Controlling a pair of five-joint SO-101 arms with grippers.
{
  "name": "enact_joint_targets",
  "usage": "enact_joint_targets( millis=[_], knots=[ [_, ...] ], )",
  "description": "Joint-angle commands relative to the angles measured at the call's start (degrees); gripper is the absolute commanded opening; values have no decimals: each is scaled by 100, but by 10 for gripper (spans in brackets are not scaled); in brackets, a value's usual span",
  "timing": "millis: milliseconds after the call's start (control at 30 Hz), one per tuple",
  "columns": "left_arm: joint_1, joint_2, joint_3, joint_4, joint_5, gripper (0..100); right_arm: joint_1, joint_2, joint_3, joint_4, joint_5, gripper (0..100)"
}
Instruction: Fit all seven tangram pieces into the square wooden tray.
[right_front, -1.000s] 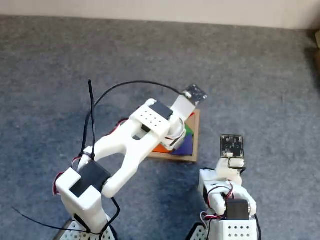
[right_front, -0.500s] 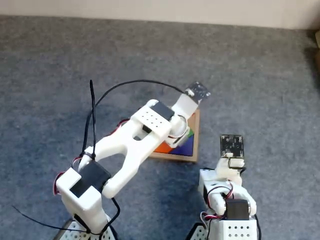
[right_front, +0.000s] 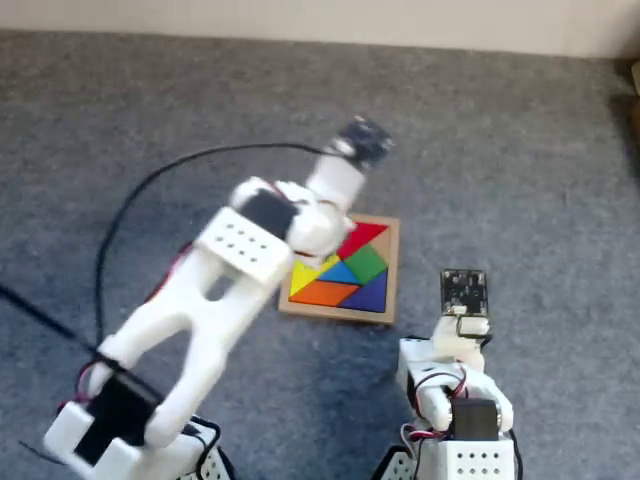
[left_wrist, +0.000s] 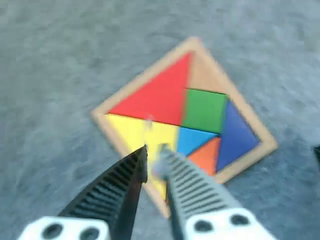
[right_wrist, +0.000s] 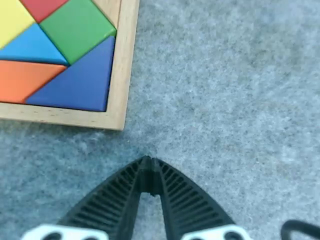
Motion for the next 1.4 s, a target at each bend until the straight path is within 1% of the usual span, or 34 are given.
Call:
enact_joint_targets(
  millis=[0, 133, 267, 500, 600, 800, 867, 1067, 1200, 1367],
  knots=[
    [-418, -752, 110, 53, -9, 5, 48, -84, 787, 40, -18, 5],
    [-690, -1763, 681, 44, -9, 5, 48, -84, 787, 40, -18, 5],
    [-1191, -2703, 1349, 35, -9, 5, 48, -84, 787, 40, -18, 5],
    [-2114, -3591, 2440, -264, -9, 8, 48, -84, 787, 40, -18, 5],
    [-2387, -3908, 2791, -290, -9, 8, 48, -84, 787, 40, -18, 5],
    [-2598, -4602, 3626, -290, -9, 7, 48, -84, 787, 40, -18, 5],
    [-2765, -4936, 3952, -308, -9, 6, 48, -84, 787, 40, -18, 5],
    [-3213, -6062, 5437, -1020, -9, 6, 48, -84, 787, 40, -18, 5],
    [-3257, -6870, 6413, -1363, -9, 7, 48, -84, 787, 40, -18, 5],
    [-3240, -7846, 7222, -1380, -9, 7, 48, -84, 787, 40, -18, 5]
  ],
)
